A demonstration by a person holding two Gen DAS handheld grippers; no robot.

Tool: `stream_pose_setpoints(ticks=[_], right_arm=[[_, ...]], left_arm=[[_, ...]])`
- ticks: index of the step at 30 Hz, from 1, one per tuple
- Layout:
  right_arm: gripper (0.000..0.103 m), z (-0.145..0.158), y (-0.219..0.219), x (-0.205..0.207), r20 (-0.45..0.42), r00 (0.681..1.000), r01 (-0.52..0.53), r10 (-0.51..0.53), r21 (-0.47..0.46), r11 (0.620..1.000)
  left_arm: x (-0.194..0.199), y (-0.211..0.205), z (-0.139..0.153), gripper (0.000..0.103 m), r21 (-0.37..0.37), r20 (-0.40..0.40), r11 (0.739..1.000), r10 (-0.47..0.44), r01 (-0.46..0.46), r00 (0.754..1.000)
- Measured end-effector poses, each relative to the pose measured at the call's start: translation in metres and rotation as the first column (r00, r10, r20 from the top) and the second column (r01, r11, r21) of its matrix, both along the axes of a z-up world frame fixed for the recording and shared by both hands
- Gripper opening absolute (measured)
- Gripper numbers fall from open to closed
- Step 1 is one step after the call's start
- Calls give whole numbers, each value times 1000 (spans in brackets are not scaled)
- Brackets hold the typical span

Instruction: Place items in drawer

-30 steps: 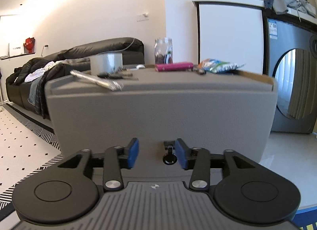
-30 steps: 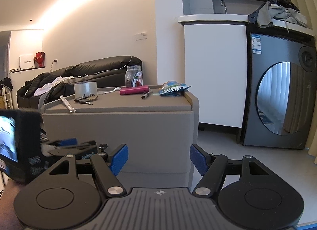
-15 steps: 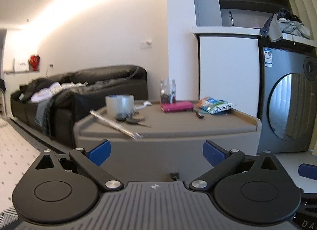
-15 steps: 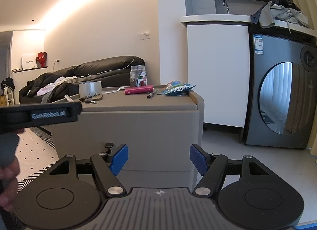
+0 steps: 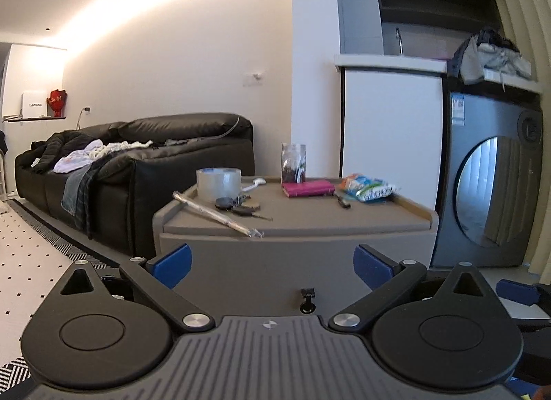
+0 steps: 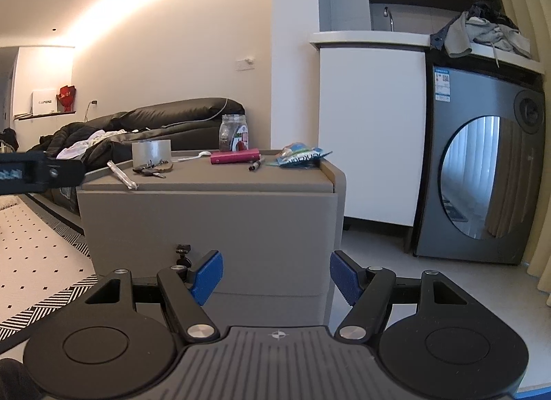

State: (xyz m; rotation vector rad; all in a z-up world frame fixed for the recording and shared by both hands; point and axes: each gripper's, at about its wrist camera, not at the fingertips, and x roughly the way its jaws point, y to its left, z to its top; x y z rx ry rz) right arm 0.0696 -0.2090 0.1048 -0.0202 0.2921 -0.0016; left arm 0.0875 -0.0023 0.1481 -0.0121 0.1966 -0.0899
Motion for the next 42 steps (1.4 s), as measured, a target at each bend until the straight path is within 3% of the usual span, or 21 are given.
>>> stream_pose_setpoints(ticks=[25, 42], right_arm=[[78, 41, 35, -87, 129, 991, -19, 15, 25, 1000], [78, 45, 48, -118, 143, 989, -51, 48, 20, 998]], left_arm=[[-103, 33, 11, 103, -28, 22, 999, -23, 24, 999], [-132, 29, 1, 103, 22, 17, 999, -41, 40, 999]])
